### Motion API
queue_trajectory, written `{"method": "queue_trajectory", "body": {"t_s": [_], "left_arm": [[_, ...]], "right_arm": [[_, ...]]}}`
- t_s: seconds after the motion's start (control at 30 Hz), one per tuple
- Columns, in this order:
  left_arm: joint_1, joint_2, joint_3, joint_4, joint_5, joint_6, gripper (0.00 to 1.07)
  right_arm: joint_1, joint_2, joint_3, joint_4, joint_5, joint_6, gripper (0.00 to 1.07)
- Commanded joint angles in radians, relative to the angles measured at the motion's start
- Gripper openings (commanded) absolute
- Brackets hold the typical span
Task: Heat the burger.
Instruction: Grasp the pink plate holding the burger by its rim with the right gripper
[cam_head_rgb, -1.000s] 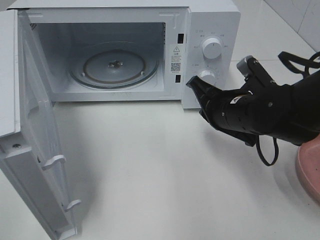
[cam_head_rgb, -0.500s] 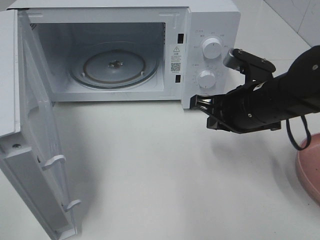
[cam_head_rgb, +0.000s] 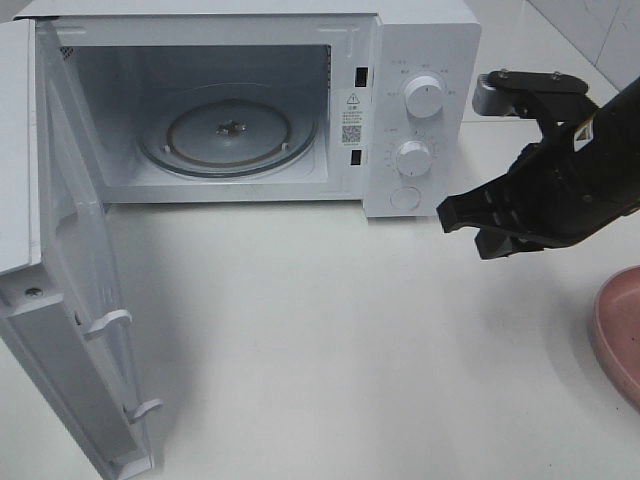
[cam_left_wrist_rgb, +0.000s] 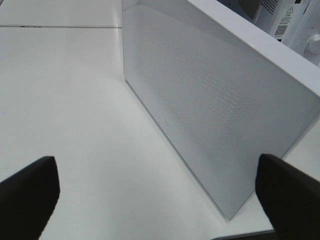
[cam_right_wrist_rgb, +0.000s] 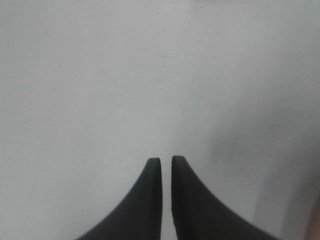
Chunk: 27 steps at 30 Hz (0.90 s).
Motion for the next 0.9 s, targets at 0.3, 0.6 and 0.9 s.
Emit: {"method": "queue_trajectory", "body": {"t_s": [0.3,0.6,0.9], "left_arm": [[0.005,0.000,0.003,0.000,0.005,-0.003,1.00],[0.005,0.000,0.003,0.000,0.005,-0.003,1.00],[0.005,0.000,0.003,0.000,0.005,-0.003,1.00]], "right_arm": [[-0.006,-0.091,-0.008,-0.194,0.174,0.046,0.37],[-0.054,-0.091,-0.008,-0.247,0.204,0.046,0.88],[-0.153,-0.091,-0.006,-0.247,0.267,0.028,0.86]]}}
